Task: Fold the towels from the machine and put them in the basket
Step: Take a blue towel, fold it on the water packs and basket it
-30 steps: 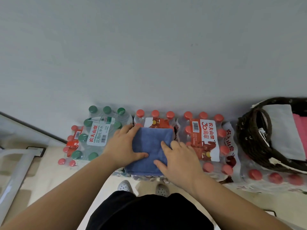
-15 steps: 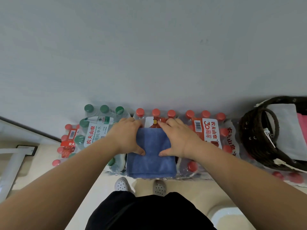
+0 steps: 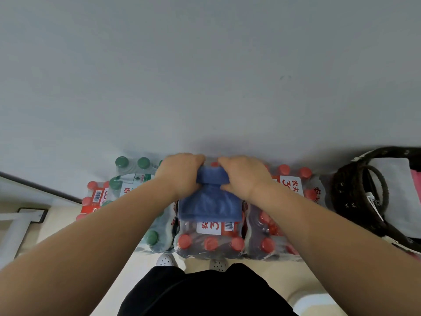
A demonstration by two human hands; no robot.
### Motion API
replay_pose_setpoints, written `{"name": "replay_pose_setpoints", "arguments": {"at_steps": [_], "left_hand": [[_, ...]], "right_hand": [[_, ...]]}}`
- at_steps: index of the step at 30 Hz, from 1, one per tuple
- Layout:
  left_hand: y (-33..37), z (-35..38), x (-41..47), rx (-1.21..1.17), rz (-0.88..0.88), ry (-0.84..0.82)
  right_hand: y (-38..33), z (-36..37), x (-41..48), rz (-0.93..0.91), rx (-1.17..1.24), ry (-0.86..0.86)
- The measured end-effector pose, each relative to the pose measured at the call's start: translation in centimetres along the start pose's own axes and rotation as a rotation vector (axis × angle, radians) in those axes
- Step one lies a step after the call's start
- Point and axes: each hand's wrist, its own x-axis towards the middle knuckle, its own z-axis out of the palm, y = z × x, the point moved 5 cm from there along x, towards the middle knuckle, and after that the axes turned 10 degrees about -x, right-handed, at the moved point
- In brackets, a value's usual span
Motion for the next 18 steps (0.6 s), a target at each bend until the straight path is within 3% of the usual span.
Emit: {"name": "replay_pose_setpoints", "arguments": {"at_steps": [3,7,10,14,18], "left_hand": [[-0.1,-0.5,1.0,0.076,0.039,0.159],[-0.1,0.8,-0.3,0.129,0.112,0.269],[0.0,1.7,-2.9,0.054,0.169,0.363],[0.4,3.5,-6.2,0.026,0.151,0.268],[1.4,4.7,-8.3,0.030,0.130,0.191]], "right_hand": [[0.4,-0.6,0.1,0.078,-0.010,0.107],[-0.3,0.6,-1.7,0.044,0.026,0.020],[-1.1,2.0,-3.9,0.038,-0.012,0.146],[-2.6,3.9,-6.3,0.052,-0.053,0.307],[-3.7,4.5,-7.7,0.046,-0.049,0.293]]}}
